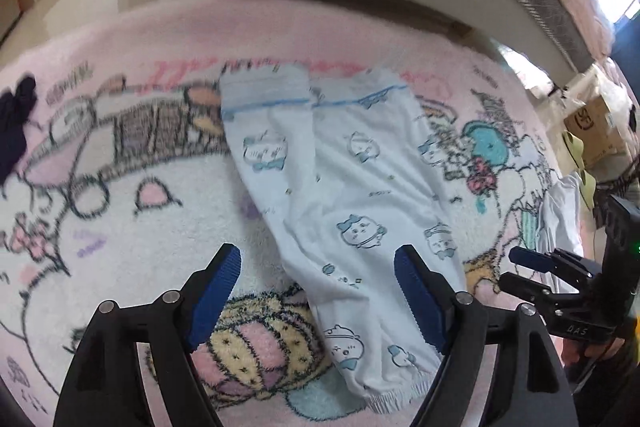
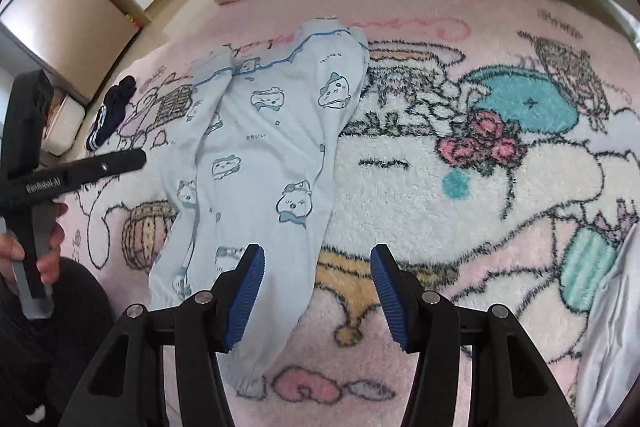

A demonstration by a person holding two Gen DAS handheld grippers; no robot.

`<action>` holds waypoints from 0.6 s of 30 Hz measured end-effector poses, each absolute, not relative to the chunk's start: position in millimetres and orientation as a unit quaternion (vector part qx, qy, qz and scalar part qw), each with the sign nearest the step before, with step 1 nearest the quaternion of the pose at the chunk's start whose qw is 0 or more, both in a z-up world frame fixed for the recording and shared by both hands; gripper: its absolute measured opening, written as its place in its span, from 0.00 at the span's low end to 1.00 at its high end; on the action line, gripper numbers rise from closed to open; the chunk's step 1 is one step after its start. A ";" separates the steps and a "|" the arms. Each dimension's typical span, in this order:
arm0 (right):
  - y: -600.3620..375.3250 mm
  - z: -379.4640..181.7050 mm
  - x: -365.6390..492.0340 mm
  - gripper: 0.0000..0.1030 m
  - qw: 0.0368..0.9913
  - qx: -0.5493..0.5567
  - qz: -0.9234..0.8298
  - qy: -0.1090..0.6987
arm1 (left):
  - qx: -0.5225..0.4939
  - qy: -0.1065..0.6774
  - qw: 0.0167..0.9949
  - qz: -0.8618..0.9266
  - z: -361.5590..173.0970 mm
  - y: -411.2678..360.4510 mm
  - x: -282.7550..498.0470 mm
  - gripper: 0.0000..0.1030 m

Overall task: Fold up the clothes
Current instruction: 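Open both grippers to release the pants and withdraw, then grasp the elastic waistband of the folded pants with both grippers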

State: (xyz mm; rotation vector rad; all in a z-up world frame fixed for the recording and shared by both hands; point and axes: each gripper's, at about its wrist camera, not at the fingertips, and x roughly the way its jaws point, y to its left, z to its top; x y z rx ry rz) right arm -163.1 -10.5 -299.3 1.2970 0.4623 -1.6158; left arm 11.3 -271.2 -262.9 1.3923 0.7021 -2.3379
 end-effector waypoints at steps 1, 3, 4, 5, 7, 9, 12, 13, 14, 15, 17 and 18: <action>-8.5 -297.1 -160.0 0.53 0.492 0.526 -0.665 0.196 | 0.486 0.224 0.168 -0.828 -256.2 -264.4 12.2 0.77; -6.5 -293.1 -151.1 0.53 0.501 0.507 -0.667 0.219 | 0.490 0.171 0.175 -0.836 -246.3 -248.0 11.2 0.77; -5.8 -291.1 -146.2 0.53 0.505 0.496 -0.667 0.232 | 0.496 0.135 0.177 -0.839 -244.0 -238.5 9.3 0.77; -5.2 -289.2 -141.4 0.54 0.509 0.485 -0.668 0.245 | 0.504 0.097 0.172 -0.841 -241.7 -227.1 8.1 0.77; -3.8 -285.2 -131.6 0.54 0.516 0.463 -0.668 0.270 | 0.513 0.047 0.149 -0.844 -239.3 -207.5 6.9 0.77; -1.6 -281.6 -118.3 0.54 0.528 0.429 -0.667 0.303 | 0.518 0.012 0.117 -0.847 -238.4 -190.1 7.0 0.77; 4.4 -276.8 -95.9 0.54 0.549 0.362 -0.665 0.354 | 0.523 -0.063 0.081 -0.846 -243.7 -163.0 12.2 0.77; 8.0 -275.5 -90.7 0.54 0.558 0.337 -0.666 0.361 | 0.529 -0.086 0.069 -0.842 -248.0 -155.2 13.9 0.77; 12.0 -274.5 -86.7 0.54 0.567 0.314 -0.668 0.365 | 0.535 -0.109 0.057 -0.836 -252.8 -147.2 15.6 0.77; 16.6 -274.2 -82.1 0.54 0.573 0.285 -0.672 0.372 | 0.541 -0.131 0.044 -0.829 -258.6 -139.0 17.5 0.77; 21.9 -276.6 -74.4 0.54 0.574 0.243 -0.673 0.399 | 0.541 -0.175 0.016 -0.823 -266.7 -123.4 25.1 0.77; 23.8 -278.2 -71.3 0.54 0.573 0.228 -0.671 0.412 | 0.532 -0.204 0.006 -0.821 -270.1 -114.5 31.0 0.77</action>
